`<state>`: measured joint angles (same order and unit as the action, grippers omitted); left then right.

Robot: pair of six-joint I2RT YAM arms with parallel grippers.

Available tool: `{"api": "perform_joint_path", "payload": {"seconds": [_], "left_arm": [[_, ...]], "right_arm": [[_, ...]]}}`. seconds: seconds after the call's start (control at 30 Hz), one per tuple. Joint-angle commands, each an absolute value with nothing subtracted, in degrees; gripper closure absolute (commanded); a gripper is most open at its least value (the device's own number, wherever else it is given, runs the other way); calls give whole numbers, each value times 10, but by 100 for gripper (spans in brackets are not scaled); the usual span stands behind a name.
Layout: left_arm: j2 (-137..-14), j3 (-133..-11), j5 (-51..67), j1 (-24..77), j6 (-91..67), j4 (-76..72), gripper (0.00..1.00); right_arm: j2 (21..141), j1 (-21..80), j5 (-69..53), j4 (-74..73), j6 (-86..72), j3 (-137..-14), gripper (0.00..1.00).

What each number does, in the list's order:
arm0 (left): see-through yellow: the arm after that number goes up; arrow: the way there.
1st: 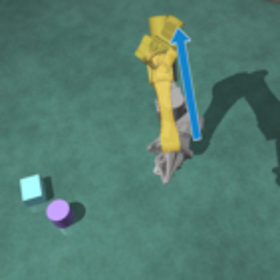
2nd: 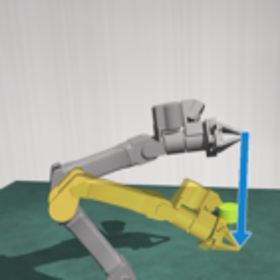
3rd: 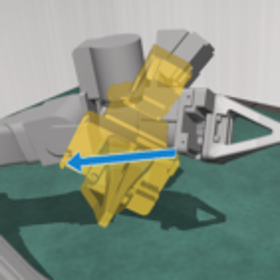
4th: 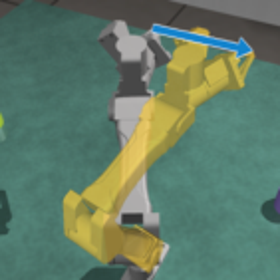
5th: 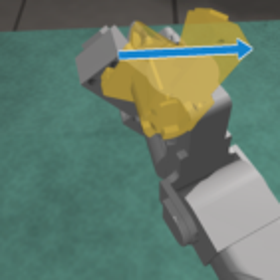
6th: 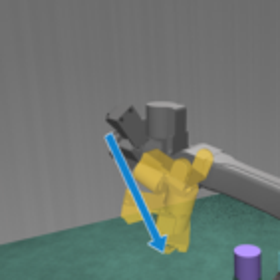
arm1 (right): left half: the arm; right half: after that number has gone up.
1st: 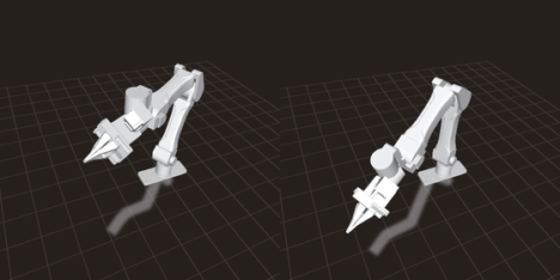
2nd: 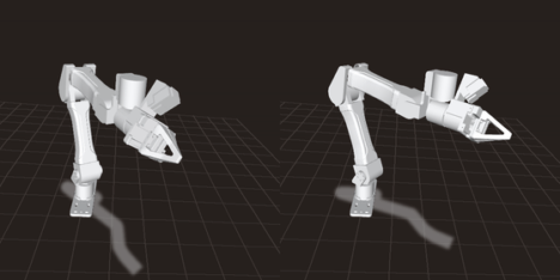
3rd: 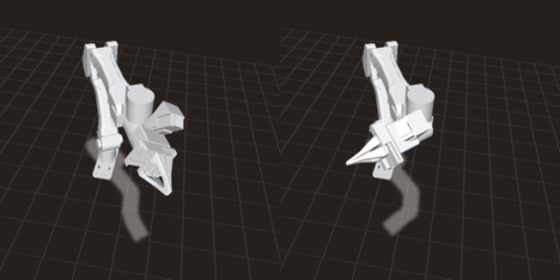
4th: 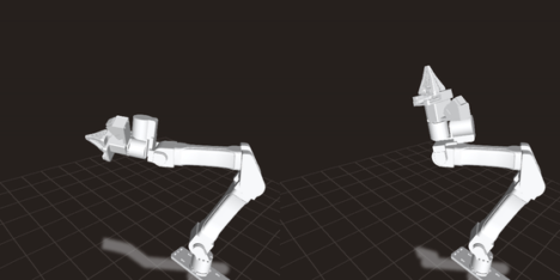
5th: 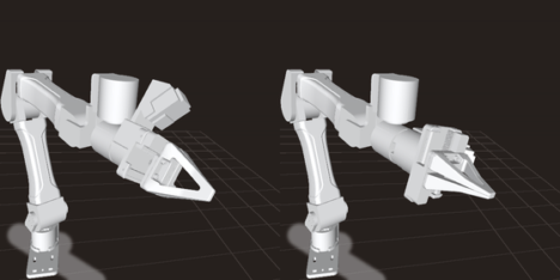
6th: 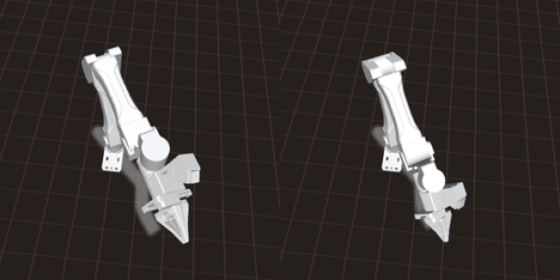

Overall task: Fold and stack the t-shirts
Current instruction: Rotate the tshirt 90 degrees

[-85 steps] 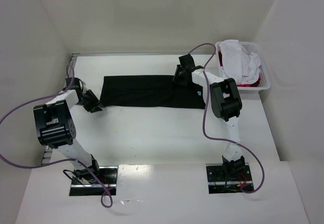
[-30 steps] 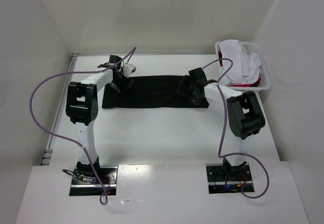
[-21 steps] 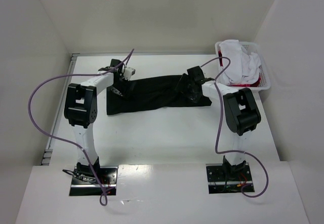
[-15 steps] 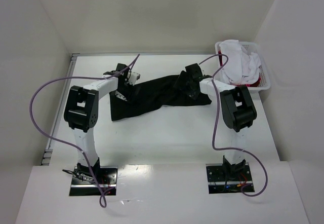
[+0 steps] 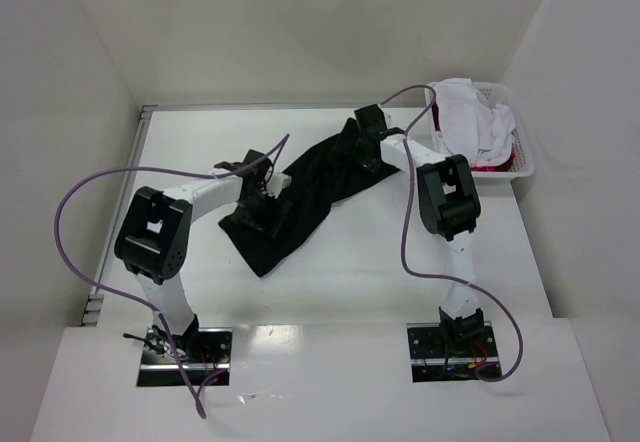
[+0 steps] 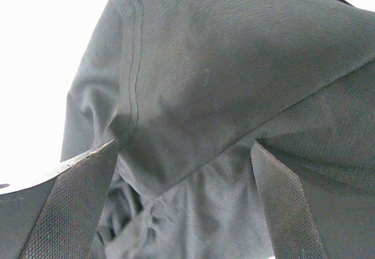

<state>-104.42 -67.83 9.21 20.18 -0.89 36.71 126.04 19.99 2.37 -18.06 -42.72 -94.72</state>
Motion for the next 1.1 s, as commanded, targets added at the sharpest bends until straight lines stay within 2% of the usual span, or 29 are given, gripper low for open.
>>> {"api": "perform_joint_path", "payload": {"seconds": [0.0,0.4,0.63,0.73,0.9,1.07], "left_arm": [[-1044,-646,158,241,-59,409,0],[-1056,-646,203,397,-159,397,0],[-1031,-606,271,446,-219,339,0],[-1017,-600,265,452,-238,330,0],[-963,-674,194,452,-224,387,0],[-873,-769,122,415,-237,398,0]], "right_arm": [[1299,200,33,-217,-414,-1019,1],[1414,200,13,-276,-376,-1200,1],[1457,200,18,-307,-350,-1300,1],[1466,200,13,-312,-338,-1312,1],[1413,200,-3,-307,-320,-1304,1],[1264,200,-32,-245,-320,-1207,1]]}}
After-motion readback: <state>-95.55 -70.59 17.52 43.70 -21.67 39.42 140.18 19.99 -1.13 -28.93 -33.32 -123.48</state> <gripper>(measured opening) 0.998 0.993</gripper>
